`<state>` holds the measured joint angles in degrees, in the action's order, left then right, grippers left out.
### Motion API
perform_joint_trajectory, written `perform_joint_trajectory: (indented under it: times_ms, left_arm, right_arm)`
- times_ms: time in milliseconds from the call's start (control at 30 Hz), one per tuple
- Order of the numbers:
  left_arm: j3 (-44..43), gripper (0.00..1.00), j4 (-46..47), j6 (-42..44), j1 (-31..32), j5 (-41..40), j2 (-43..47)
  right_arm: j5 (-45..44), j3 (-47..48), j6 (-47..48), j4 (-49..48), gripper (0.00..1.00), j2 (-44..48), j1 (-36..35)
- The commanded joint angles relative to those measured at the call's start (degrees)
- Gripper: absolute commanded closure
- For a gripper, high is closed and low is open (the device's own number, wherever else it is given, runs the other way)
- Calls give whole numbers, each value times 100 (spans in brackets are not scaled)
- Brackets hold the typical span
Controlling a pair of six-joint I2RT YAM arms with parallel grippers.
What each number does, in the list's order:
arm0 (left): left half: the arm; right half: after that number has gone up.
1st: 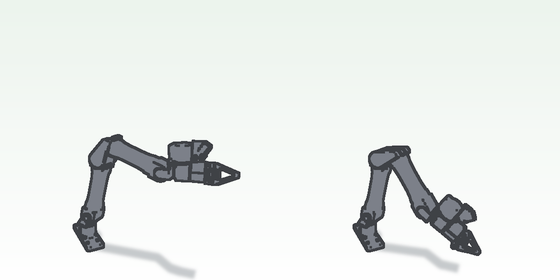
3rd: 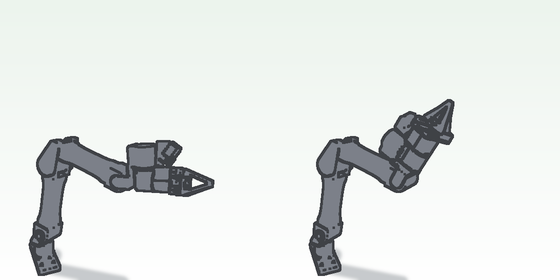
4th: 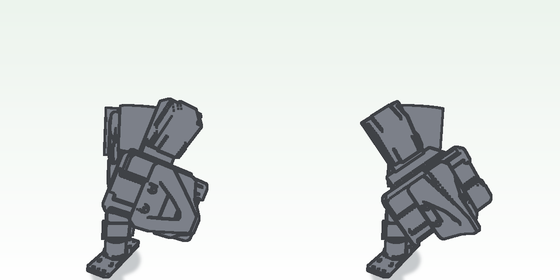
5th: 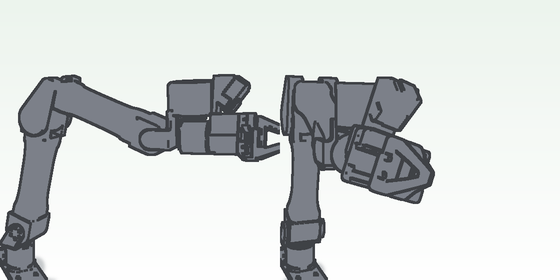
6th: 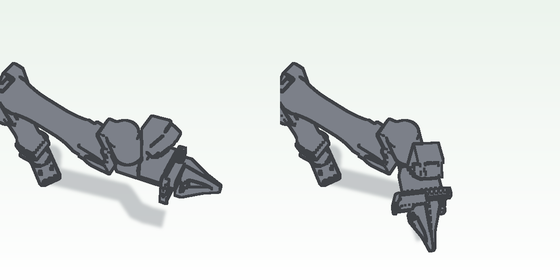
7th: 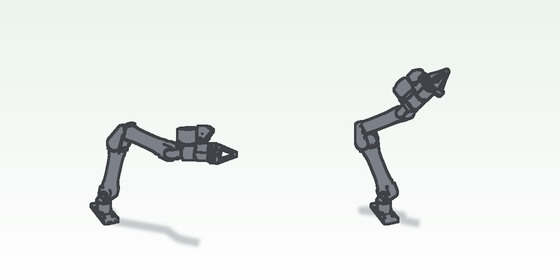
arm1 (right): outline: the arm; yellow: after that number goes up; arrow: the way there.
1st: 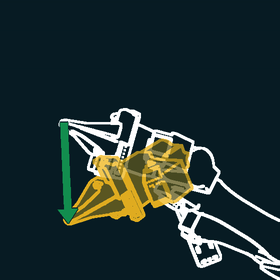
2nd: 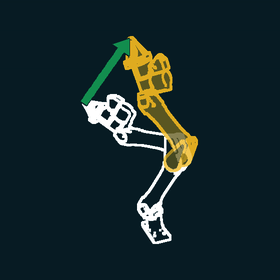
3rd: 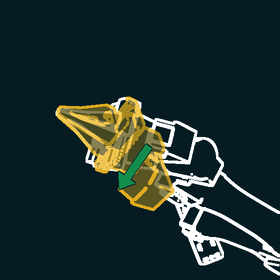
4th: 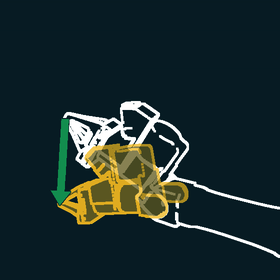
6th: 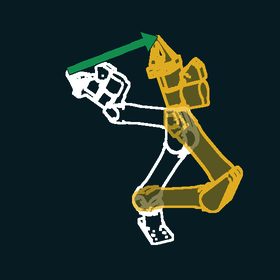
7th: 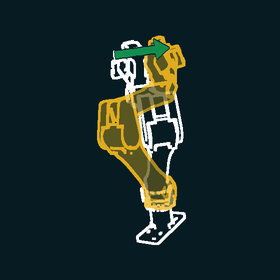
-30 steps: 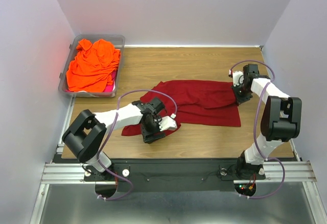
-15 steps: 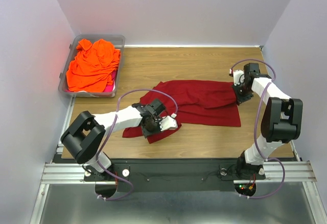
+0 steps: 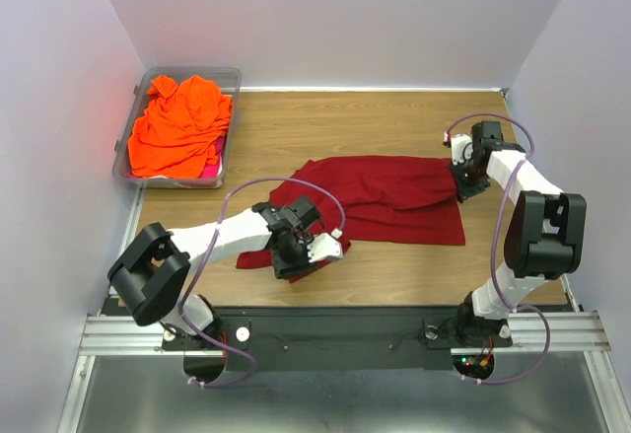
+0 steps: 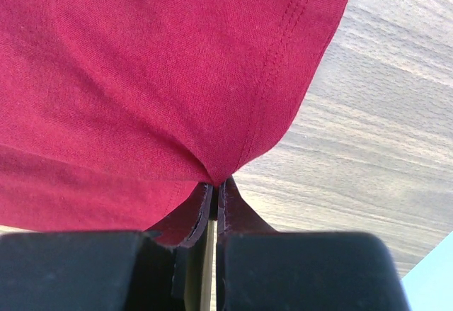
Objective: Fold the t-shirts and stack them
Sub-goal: Flatten the tshirt out
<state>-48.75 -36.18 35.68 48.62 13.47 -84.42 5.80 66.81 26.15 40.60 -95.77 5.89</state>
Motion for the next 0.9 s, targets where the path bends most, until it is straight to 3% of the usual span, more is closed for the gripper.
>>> perform_joint_trajectory:
  times_ms: [0, 500, 567, 633, 667, 767, 867]
  left_arm:
    - [6, 46, -266, 79, 349, -46, 435]
    - [639, 42, 726, -35, 1053, -934, -215]
    - [718, 46, 744, -26, 1123, -934, -294]
    - [753, 58, 841, -61, 1150, -987, -329]
    - [779, 72, 885, -105, 1150, -1039, -338]
    - [710, 100, 929, -245, 1080, -1057, -164]
    - [341, 100, 649, -307, 617, -978, 337]
  right_arm:
    - [-97, 298, 83, 80, 99, 225, -53]
    - [-97, 386, 57, 115, 99, 128, -53]
    - [-97, 386, 65, 124, 99, 111, -53]
    - [-97, 386, 83, 132, 99, 120, -53]
    - [-97, 377, 100, 132, 99, 111, -53]
    - [-106, 368, 118, 141, 99, 146, -53]
    - [-167, 377, 162, 168, 100, 225, -53]
